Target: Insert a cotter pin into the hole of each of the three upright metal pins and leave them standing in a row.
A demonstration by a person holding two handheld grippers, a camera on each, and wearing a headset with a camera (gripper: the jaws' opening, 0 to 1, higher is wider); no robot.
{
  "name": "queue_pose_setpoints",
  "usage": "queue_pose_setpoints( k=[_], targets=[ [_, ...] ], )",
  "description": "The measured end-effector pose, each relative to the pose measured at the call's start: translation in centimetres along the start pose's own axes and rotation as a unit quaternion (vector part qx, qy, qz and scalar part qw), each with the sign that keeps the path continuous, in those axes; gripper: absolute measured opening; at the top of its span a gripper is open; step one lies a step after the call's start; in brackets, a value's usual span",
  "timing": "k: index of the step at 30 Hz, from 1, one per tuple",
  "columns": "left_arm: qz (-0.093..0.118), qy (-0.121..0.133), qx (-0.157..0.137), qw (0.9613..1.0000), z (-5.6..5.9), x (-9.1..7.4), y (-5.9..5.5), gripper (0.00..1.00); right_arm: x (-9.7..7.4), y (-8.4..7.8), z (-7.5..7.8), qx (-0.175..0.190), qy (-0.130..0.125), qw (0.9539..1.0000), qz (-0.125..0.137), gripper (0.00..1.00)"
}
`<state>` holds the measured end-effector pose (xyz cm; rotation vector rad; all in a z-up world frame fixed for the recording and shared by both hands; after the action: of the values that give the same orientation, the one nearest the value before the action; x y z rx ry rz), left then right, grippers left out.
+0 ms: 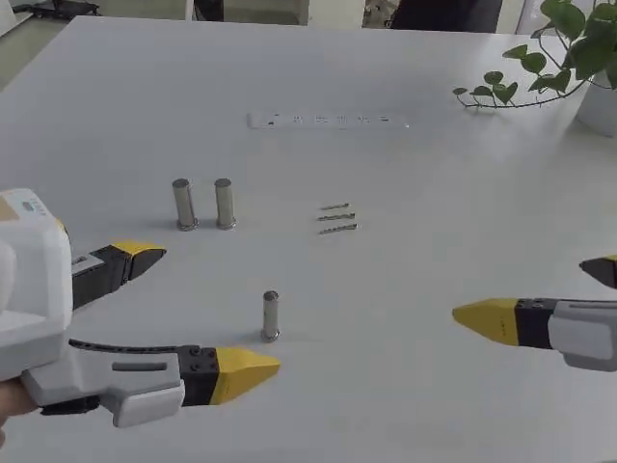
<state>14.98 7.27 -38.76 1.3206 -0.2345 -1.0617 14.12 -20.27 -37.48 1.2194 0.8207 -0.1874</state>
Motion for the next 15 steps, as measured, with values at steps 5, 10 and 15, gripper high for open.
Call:
queue_pose_setpoints(
  k=[5, 10, 15],
  targets=[
    [-0.018, 0.023, 0.013, 0.9995, -0.1, 0.0, -1.3, 0.99, -0.3, -0.5, 0.8, -0.02, -0.003, 0.9996, -0.018, 0.98],
    [-0.02, 0.03, 0.007, 0.9993, 0.2, -0.2, -1.8, 0.99, -0.1, -0.7, 1.0, -0.046, 0.007, 0.9983, -0.035, 0.98],
    [-0.028, 0.038, 0.009, 0.9989, 0.3, 0.0, -2.5, 0.99, 0.9, 0.0, 1.5, -0.075, 0.023, 0.9956, -0.05, 0.98]
  ],
)
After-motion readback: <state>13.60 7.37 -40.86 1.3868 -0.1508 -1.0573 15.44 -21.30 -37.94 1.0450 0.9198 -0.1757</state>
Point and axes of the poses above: the centre of the closed fingertips' face, and the gripper's own axes: x roughly forward along the fingers, z roughly to its right, y roughly out of its top, the point moved 3 cm from there along -x, roughly backward along the fingers, and after that the axes turned 10 degrees about -x, right-handed, at the moved point
